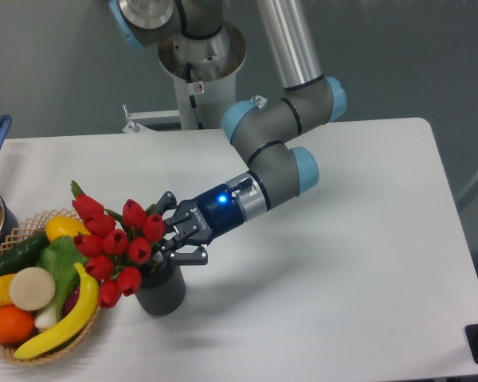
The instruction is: Insert the flowers into the vase
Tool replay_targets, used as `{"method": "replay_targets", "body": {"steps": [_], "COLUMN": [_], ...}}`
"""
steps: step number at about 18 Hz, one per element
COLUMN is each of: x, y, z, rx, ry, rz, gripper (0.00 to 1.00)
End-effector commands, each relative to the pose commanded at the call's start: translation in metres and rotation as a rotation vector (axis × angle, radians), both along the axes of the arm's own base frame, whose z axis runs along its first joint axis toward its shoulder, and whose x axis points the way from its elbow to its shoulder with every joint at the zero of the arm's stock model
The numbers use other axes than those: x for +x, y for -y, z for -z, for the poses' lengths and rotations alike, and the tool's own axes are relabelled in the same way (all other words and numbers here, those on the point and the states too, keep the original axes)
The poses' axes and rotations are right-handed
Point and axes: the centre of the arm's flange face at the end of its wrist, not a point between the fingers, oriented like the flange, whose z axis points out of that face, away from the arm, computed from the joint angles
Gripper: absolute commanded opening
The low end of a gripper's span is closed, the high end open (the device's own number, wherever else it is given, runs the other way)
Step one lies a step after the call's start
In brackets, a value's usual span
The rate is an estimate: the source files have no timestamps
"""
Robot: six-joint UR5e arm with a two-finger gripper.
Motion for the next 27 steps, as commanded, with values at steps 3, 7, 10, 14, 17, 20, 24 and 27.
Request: {"method": "replay_targets", "body": {"steps": [3, 7, 10, 14, 17, 20, 24, 27], "x": [0.002, -0.003, -0.007, -0.019, -0.035, -0.047, -0.075, -0.102], "y": [0.001, 0.008, 0.014, 0.030, 0.056, 0.073, 0.107, 0.143], "z": [0.008, 0.013, 0.014, 0.003, -0.014, -0.034, -0.059, -0.078], "rx": [0.016, 0.022, 0.021, 0.022, -0.047, -0.060, -0.123, -0.204], "ry": [-0.025, -0.037, -0.038, -0.070, -0.190, -0.238, -0.332, -0.417], "rz": [0.000, -0.016, -0.028, -0.064, -0.110, -0.150, -0.231, -0.317], "gripper": [0.60, 0.86, 0.95, 1.00, 1.00, 1.00, 1.00, 1.00]}}
